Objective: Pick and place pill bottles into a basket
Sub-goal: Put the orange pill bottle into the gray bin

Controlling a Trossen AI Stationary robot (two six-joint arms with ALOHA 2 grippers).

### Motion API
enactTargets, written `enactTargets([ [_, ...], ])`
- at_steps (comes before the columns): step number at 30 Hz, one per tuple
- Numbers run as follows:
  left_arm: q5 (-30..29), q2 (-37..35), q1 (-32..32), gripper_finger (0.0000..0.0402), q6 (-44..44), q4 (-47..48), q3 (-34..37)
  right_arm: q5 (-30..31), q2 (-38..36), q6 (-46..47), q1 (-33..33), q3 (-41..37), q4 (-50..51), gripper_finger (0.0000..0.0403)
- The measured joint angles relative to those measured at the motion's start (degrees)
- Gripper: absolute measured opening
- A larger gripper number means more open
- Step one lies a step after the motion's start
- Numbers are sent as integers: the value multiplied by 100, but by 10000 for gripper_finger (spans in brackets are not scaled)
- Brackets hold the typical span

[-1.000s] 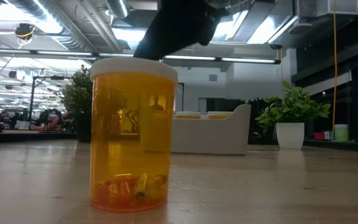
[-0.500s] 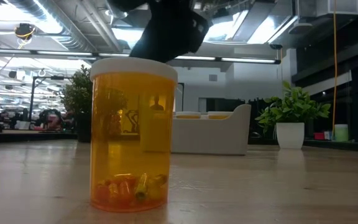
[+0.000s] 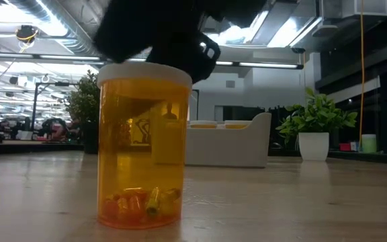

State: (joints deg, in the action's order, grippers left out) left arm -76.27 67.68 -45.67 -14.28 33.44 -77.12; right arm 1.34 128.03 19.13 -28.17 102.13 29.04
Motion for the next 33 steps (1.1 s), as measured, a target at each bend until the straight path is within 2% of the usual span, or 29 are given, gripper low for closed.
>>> enactTargets([
  [11, 260, 0, 1, 331, 0, -23, 0, 4, 167, -45, 39, -9, 46, 339],
  [19, 267, 2, 0, 331, 0, -22, 0, 12, 264, -18, 74, -15, -3, 321],
  [25, 265, 2, 0, 331, 0, -23, 0, 31, 264, -18, 121, -15, 6, 292],
  [33, 263, 2, 0, 331, 0, -21, 0, 46, 264, -69, 145, -15, 2, 226],
])
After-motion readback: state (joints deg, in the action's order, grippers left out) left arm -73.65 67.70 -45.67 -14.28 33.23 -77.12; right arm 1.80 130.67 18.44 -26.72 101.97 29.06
